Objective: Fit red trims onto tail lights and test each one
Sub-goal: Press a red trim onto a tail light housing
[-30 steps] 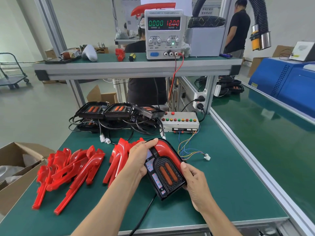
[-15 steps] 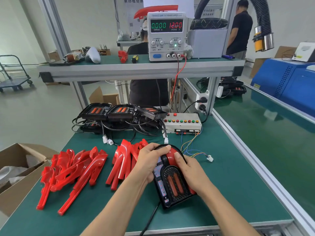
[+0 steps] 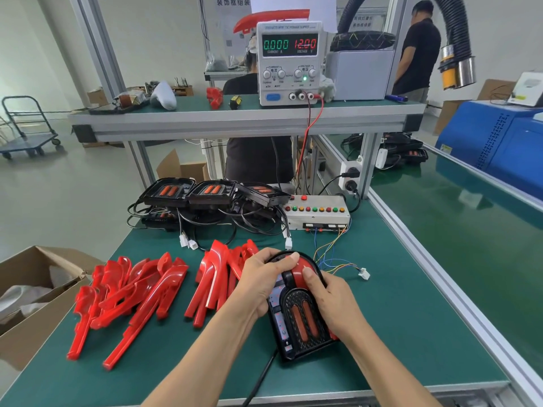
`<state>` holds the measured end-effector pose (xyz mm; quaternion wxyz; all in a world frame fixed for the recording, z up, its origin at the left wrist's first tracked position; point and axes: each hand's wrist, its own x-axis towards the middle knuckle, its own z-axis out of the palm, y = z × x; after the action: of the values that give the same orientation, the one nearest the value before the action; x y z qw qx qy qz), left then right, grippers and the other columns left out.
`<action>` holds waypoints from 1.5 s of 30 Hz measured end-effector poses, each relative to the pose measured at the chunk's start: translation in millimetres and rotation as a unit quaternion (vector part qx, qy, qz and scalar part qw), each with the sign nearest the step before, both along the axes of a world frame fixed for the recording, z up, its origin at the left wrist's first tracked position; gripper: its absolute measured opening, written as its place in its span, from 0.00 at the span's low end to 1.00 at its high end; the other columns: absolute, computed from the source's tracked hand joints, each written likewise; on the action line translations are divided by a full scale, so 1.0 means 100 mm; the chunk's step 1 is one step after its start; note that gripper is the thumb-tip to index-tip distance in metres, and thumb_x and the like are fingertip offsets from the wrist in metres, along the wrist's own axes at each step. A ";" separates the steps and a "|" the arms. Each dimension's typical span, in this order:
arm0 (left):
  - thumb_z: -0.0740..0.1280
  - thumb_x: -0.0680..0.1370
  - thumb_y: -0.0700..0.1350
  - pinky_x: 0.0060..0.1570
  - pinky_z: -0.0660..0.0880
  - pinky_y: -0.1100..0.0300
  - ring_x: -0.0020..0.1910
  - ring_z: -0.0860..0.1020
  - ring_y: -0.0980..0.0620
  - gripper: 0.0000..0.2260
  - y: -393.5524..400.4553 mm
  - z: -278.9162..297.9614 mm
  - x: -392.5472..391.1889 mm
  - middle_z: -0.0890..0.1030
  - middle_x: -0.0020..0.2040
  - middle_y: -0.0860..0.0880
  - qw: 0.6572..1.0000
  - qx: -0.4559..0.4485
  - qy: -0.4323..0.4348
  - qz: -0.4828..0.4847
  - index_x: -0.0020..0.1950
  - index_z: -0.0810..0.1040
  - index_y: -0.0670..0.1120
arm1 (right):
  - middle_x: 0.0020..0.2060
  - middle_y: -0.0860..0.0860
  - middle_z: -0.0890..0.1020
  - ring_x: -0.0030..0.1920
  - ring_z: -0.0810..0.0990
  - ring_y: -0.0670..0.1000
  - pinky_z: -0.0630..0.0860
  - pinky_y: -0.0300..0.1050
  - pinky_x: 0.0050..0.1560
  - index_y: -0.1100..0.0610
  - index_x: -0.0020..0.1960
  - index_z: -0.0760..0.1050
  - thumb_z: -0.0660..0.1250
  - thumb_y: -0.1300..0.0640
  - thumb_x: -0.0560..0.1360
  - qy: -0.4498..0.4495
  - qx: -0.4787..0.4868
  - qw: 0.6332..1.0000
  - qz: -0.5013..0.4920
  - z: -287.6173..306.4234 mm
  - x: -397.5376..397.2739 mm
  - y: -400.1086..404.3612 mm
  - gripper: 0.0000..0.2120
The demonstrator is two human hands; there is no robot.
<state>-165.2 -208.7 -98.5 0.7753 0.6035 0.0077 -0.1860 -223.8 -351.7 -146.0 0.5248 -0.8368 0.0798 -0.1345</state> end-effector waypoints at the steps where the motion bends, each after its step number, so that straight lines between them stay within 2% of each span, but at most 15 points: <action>1: 0.78 0.72 0.39 0.34 0.80 0.55 0.33 0.82 0.45 0.10 0.00 0.01 0.00 0.83 0.39 0.40 1.000 -0.003 0.004 -0.001 0.48 0.80 0.39 | 0.36 0.55 0.84 0.35 0.75 0.46 0.77 0.52 0.46 0.58 0.42 0.79 0.54 0.23 0.70 0.001 0.006 1.000 0.001 0.00 0.00 0.00 0.38; 3: 0.77 0.72 0.38 0.33 0.80 0.56 0.32 0.81 0.45 0.10 0.00 0.01 0.01 0.83 0.38 0.40 1.000 -0.008 0.008 -0.001 0.48 0.80 0.39 | 0.34 0.53 0.82 0.35 0.75 0.46 0.78 0.54 0.47 0.60 0.42 0.79 0.56 0.23 0.70 0.006 0.025 1.000 0.012 0.01 0.00 0.00 0.38; 6: 0.77 0.71 0.38 0.33 0.80 0.57 0.32 0.81 0.45 0.10 -0.01 0.02 -0.01 0.83 0.38 0.40 1.000 -0.007 0.001 0.005 0.48 0.80 0.38 | 0.37 0.52 0.84 0.39 0.78 0.47 0.78 0.59 0.53 0.61 0.47 0.80 0.60 0.26 0.71 0.040 0.089 0.994 0.045 0.04 0.02 -0.04 0.36; 9: 0.78 0.72 0.39 0.34 0.80 0.58 0.34 0.82 0.46 0.10 -0.02 0.03 -0.02 0.84 0.38 0.41 1.000 0.010 -0.022 0.004 0.49 0.80 0.38 | 0.44 0.47 0.88 0.46 0.85 0.49 0.78 0.54 0.58 0.49 0.50 0.85 0.59 0.25 0.71 0.085 0.133 0.984 0.078 0.11 0.03 -0.05 0.31; 11: 0.77 0.72 0.40 0.36 0.80 0.58 0.36 0.82 0.46 0.11 -0.01 0.02 -0.03 0.84 0.40 0.41 0.999 0.013 -0.038 0.007 0.51 0.81 0.37 | 0.46 0.49 0.88 0.49 0.86 0.51 0.79 0.50 0.57 0.48 0.52 0.86 0.59 0.25 0.72 0.100 0.138 0.982 0.085 0.14 0.05 -0.03 0.31; 14: 0.77 0.74 0.43 0.39 0.81 0.58 0.39 0.83 0.48 0.11 0.00 -0.01 -0.05 0.85 0.41 0.42 0.997 0.021 -0.076 0.008 0.50 0.82 0.38 | 0.47 0.54 0.88 0.45 0.86 0.50 0.80 0.45 0.50 0.53 0.53 0.86 0.66 0.31 0.74 0.114 0.195 0.970 0.094 0.18 0.05 -0.04 0.27; 16: 0.77 0.74 0.43 0.42 0.81 0.57 0.40 0.83 0.48 0.09 0.00 -0.02 -0.06 0.86 0.42 0.42 0.995 0.029 -0.094 0.007 0.49 0.83 0.39 | 0.46 0.56 0.88 0.42 0.85 0.51 0.81 0.43 0.45 0.56 0.52 0.86 0.66 0.34 0.74 0.120 0.229 0.960 0.105 0.20 0.04 -0.04 0.26; 21: 0.76 0.74 0.40 0.39 0.80 0.56 0.38 0.81 0.46 0.09 -0.01 0.01 -0.03 0.83 0.40 0.41 0.998 -0.004 -0.067 0.004 0.50 0.81 0.37 | 0.35 0.53 0.82 0.37 0.77 0.50 0.72 0.48 0.43 0.62 0.46 0.82 0.65 0.28 0.71 0.062 0.188 0.978 0.061 0.22 0.06 0.02 0.35; 25: 0.77 0.73 0.40 0.36 0.80 0.57 0.36 0.82 0.46 0.08 0.01 0.01 -0.01 0.83 0.39 0.42 0.998 -0.011 -0.057 -0.007 0.48 0.81 0.39 | 0.33 0.52 0.78 0.35 0.73 0.50 0.69 0.49 0.42 0.66 0.44 0.79 0.64 0.26 0.70 0.027 0.169 0.984 0.054 0.20 0.06 0.04 0.39; 30: 0.77 0.72 0.39 0.36 0.80 0.56 0.35 0.82 0.45 0.06 0.01 0.01 0.02 0.83 0.39 0.40 0.999 -0.016 -0.049 -0.015 0.45 0.82 0.42 | 0.34 0.53 0.81 0.36 0.76 0.50 0.71 0.49 0.42 0.64 0.46 0.82 0.65 0.28 0.70 0.021 0.191 0.980 0.048 0.15 0.05 0.04 0.36; 36: 0.77 0.72 0.39 0.35 0.80 0.56 0.34 0.83 0.45 0.08 -0.02 0.01 0.02 0.84 0.39 0.39 0.999 -0.010 -0.040 -0.011 0.47 0.81 0.39 | 0.35 0.52 0.85 0.35 0.78 0.48 0.74 0.46 0.41 0.54 0.45 0.87 0.66 0.29 0.70 0.013 0.223 0.974 0.044 0.18 0.02 0.06 0.28; 38: 0.78 0.72 0.40 0.36 0.80 0.56 0.35 0.83 0.45 0.10 -0.01 0.01 0.03 0.85 0.41 0.39 0.999 0.000 -0.042 -0.007 0.49 0.81 0.38 | 0.38 0.54 0.87 0.37 0.81 0.49 0.77 0.48 0.43 0.53 0.47 0.87 0.65 0.28 0.71 0.027 0.211 0.976 0.049 0.19 0.02 0.06 0.29; 41: 0.78 0.73 0.43 0.37 0.82 0.56 0.36 0.83 0.45 0.13 0.00 0.01 0.04 0.85 0.42 0.39 0.999 0.023 -0.030 0.002 0.51 0.82 0.37 | 0.50 0.59 0.87 0.49 0.86 0.55 0.82 0.53 0.55 0.53 0.54 0.86 0.59 0.30 0.78 0.092 0.276 0.953 0.084 0.20 0.02 0.01 0.30; 43: 0.77 0.73 0.43 0.37 0.82 0.55 0.36 0.83 0.46 0.14 0.02 0.03 0.07 0.85 0.42 0.40 1.000 0.021 -0.007 0.009 0.52 0.81 0.36 | 0.54 0.57 0.87 0.56 0.86 0.56 0.81 0.55 0.61 0.52 0.57 0.86 0.54 0.33 0.81 0.122 0.291 0.942 0.114 0.22 -0.04 -0.07 0.29; 45: 0.77 0.74 0.44 0.33 0.81 0.57 0.34 0.84 0.47 0.12 0.06 0.05 0.12 0.85 0.40 0.42 0.999 0.004 0.028 0.019 0.51 0.80 0.38 | 0.56 0.54 0.87 0.60 0.85 0.54 0.77 0.56 0.67 0.51 0.59 0.85 0.57 0.36 0.80 0.123 0.249 0.951 0.137 0.19 -0.13 -0.17 0.25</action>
<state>-153.2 -203.2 -93.2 0.7758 0.6008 0.0415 -0.1883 -237.3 -369.1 -127.5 0.7162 -0.6922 0.0593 0.0666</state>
